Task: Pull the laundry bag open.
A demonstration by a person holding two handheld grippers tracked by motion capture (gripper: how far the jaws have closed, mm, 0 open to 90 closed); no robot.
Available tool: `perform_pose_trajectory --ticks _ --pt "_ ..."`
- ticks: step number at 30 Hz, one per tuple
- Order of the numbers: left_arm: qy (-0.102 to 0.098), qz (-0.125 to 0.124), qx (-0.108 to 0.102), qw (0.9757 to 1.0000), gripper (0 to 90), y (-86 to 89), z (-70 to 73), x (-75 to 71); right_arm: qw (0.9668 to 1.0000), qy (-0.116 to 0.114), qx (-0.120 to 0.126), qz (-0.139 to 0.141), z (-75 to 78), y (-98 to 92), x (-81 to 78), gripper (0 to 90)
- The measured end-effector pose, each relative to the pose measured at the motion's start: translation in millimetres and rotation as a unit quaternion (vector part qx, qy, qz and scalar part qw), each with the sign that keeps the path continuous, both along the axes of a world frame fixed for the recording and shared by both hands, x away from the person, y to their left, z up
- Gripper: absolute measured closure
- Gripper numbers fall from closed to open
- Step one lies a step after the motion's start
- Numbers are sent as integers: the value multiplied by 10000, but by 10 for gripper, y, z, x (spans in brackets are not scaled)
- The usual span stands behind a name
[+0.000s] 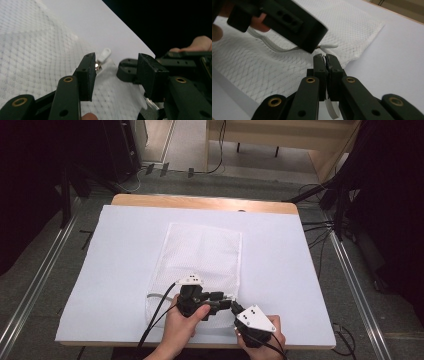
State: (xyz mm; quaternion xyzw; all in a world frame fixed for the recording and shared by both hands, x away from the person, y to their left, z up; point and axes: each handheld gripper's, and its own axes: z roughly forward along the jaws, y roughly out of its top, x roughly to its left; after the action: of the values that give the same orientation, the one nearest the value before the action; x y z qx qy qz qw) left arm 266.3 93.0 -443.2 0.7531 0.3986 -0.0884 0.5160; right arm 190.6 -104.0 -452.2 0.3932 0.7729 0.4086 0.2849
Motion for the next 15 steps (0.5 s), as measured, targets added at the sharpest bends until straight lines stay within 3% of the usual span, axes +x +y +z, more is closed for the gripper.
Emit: perform_pose_trajectory --ticks 3,4,11,12,15 --pt "36 75 154 9998 502 -22 0 21 10000 10 -34 28 -7 15 -8 888" --pt "96 155 346 9992 498 -52 -8 47 9999 -1 -74 78 -7 29 -16 889" --pt "460 177 492 9976 517 -123 -24 145 9992 -9 -318 223 -48 72 -23 889" --pt "563 156 487 9971 547 -118 -41 174 9988 -27 -404 272 -56 87 -30 890" --pt "589 195 493 9969 697 -89 -53 193 9983 -38 -478 324 -66 91 -37 890"
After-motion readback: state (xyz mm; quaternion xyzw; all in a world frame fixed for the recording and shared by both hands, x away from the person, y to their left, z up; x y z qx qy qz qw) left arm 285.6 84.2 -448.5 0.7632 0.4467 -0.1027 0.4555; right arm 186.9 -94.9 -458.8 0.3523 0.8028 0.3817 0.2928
